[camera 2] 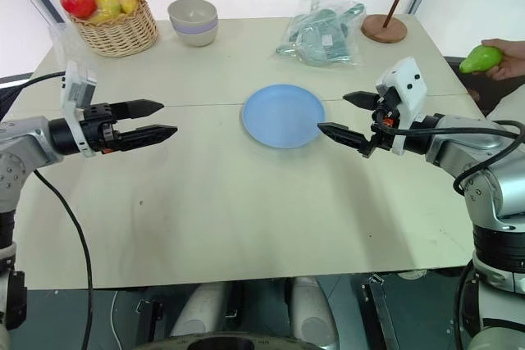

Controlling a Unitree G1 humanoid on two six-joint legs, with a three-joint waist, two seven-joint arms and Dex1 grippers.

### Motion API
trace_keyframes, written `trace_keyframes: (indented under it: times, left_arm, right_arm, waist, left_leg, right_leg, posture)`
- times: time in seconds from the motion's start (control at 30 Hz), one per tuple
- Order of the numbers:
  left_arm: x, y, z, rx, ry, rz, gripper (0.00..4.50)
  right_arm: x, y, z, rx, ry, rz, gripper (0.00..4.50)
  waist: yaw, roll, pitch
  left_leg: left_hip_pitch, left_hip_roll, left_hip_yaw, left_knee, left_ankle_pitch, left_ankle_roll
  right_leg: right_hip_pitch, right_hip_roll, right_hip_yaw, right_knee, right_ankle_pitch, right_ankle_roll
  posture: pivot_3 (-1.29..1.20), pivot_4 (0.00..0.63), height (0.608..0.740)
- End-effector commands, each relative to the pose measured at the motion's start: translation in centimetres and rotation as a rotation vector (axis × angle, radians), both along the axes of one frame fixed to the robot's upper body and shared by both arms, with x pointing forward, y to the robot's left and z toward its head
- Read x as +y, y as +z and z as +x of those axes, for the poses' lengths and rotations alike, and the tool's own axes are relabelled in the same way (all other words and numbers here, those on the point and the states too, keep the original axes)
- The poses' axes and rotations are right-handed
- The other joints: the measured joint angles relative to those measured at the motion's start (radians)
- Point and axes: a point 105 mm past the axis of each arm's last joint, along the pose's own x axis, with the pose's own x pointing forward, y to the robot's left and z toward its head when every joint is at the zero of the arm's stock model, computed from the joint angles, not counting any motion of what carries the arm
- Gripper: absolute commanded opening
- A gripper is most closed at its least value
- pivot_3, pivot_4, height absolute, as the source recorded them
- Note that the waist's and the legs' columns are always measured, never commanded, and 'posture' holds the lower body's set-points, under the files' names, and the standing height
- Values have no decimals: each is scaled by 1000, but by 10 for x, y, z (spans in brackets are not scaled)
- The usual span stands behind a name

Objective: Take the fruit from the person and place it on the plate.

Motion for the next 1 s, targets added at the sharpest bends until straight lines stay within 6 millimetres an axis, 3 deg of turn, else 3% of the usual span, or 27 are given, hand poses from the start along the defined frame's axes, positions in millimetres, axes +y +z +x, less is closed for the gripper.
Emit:
trace_keyframes:
  times: [0.03,1.0]
  left_arm:
    - [-5,10,-4,-48,-21,12,4484]
    - [-6,15,10,-97,33,0,4484]
  right_arm:
    - [0,13,-4,-51,-2,-5,4500]
    - [2,15,-7,-60,-40,23,4500]
  waist:
    - [0,0,0]
    - [0,0,0]
  left_leg:
    - [0,0,0,0,0,0]
    - [0,0,0,0,0,0]
  right_leg:
    - [0,0,0,0,0,0]
    - [0,0,0,0,0,0]
  posture:
    - [0,150,740]
    - [0,150,740]
